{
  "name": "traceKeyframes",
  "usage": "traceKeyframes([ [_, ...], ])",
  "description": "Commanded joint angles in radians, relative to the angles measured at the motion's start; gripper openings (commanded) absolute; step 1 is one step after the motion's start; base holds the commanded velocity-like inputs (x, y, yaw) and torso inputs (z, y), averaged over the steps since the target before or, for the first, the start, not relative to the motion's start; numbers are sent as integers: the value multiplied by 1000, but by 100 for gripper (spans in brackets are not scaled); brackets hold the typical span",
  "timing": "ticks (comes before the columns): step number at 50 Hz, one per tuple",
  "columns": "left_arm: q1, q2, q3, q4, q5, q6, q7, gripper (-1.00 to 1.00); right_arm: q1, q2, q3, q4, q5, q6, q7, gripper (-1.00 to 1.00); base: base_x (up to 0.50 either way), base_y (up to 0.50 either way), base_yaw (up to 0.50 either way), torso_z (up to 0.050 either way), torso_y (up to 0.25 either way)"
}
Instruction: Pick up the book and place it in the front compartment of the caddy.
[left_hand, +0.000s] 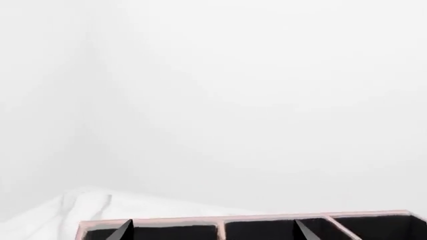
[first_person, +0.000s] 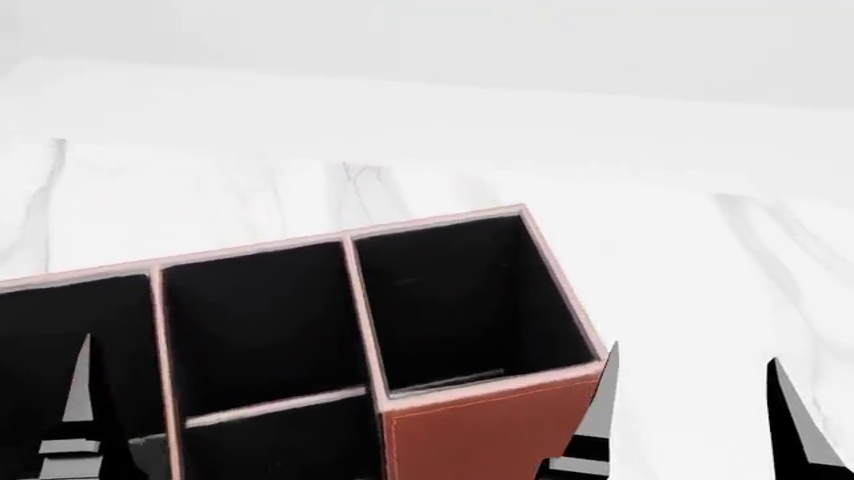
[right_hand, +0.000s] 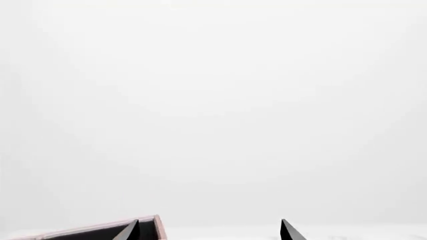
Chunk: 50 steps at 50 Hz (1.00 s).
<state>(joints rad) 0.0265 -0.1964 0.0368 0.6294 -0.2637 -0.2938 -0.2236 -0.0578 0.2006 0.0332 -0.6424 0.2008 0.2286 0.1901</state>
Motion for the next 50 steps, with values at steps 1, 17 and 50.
traceKeyframes([
  [1, 2, -6, 5, -1, -6, 4, -7, 100, -5, 6, -4, 2, 1, -16, 7, 100, 0, 0, 500, 0, 0],
  [17, -1, -24, 15, -3, -27, 5, -27, 100, -5, 15, -7, 10, 1, -34, 18, 100, 0, 0, 500, 0, 0],
  [50, -463, -573, 302, 219, -1209, -661, -7, 100, 119, 98, 106, 76, -6, 77, 94, 100, -5, 15, 227, 0, 0],
])
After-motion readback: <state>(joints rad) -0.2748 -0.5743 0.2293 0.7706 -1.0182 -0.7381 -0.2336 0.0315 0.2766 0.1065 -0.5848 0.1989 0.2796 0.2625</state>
